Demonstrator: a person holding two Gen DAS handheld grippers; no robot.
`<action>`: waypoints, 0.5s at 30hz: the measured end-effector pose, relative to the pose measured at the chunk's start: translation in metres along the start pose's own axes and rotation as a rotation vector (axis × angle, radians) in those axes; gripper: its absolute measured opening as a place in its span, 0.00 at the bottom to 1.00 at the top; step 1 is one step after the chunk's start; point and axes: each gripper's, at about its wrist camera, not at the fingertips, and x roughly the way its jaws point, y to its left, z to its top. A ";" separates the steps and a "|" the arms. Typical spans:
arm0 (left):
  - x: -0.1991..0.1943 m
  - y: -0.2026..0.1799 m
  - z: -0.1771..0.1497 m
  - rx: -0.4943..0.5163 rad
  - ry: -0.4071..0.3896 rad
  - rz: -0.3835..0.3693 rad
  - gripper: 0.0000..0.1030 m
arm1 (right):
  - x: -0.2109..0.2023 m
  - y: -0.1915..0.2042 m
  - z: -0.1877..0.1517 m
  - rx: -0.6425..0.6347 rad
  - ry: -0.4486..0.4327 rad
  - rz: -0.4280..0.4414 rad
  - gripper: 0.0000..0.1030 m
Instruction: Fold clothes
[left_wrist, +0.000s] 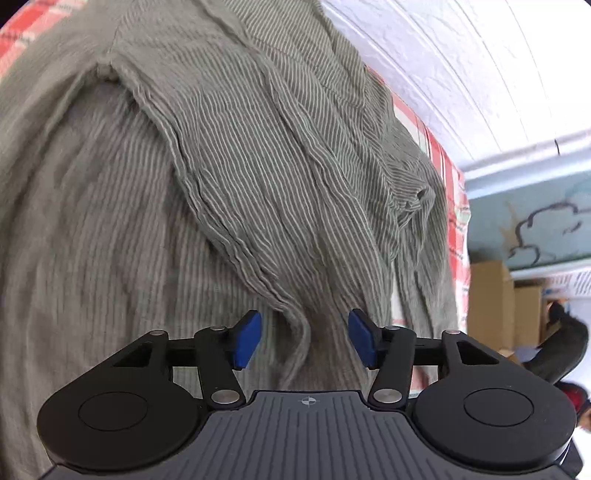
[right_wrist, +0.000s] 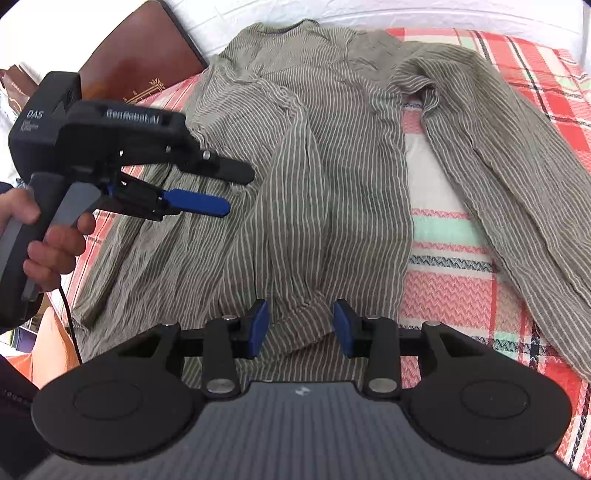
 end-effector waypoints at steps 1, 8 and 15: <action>0.003 0.000 0.001 -0.005 -0.001 0.006 0.66 | 0.001 0.000 0.000 0.001 0.000 0.004 0.43; 0.016 0.001 -0.001 -0.057 0.006 0.000 0.07 | 0.009 -0.008 0.001 0.024 0.002 0.018 0.41; 0.000 -0.002 -0.003 -0.047 -0.037 0.003 0.01 | -0.006 -0.014 -0.001 0.049 0.008 0.063 0.05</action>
